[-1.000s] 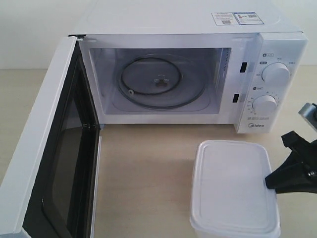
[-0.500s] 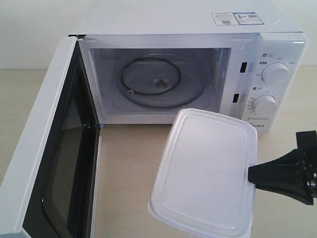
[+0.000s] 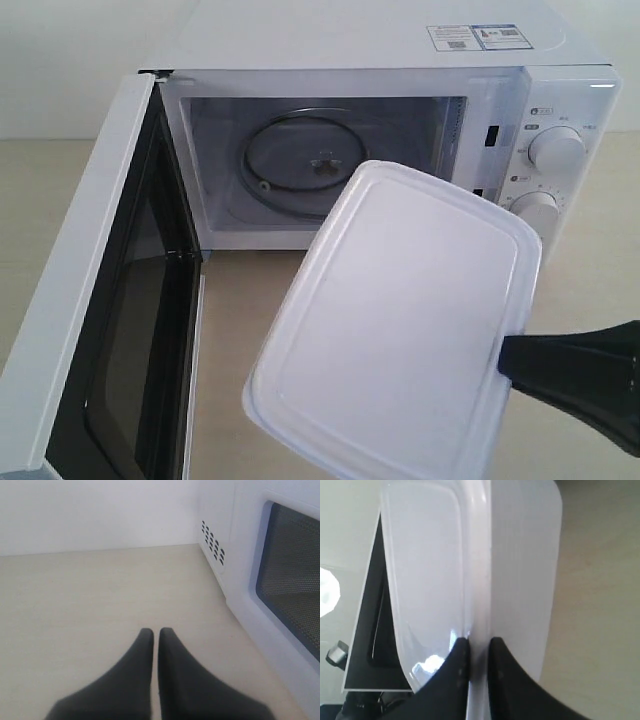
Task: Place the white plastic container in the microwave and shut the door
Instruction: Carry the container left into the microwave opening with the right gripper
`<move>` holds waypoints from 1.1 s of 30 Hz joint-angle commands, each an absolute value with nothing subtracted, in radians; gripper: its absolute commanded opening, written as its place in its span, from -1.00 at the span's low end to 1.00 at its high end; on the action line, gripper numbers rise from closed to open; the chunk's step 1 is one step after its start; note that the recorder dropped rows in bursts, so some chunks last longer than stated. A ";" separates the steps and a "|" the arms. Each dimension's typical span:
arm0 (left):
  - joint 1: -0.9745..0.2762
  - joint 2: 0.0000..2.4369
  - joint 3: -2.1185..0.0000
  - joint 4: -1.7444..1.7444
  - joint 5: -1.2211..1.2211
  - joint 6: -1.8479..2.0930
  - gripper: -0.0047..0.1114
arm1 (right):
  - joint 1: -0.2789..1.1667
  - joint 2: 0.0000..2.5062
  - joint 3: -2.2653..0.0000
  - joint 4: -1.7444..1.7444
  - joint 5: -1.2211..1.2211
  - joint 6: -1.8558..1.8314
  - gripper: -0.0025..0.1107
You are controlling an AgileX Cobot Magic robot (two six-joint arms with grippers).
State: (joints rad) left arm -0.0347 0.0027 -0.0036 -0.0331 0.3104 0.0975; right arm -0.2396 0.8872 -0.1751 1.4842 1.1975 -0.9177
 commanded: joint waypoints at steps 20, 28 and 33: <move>-0.031 0.000 0.000 -0.033 0.306 0.105 -0.84 | 0.246 0.642 -0.153 1.655 0.624 -0.714 -0.96; -0.031 0.000 0.000 -0.033 0.306 0.105 -0.84 | 0.396 0.565 -0.153 1.465 0.374 -0.336 -0.96; -0.031 0.000 0.000 -0.033 0.306 0.105 -0.84 | 0.478 0.556 -0.153 1.227 0.247 -0.066 -0.96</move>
State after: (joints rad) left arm -0.0347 0.0027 -0.0036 -0.0331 0.3104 0.0975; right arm 0.4433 0.5662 -0.1487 1.3486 0.3102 -0.2060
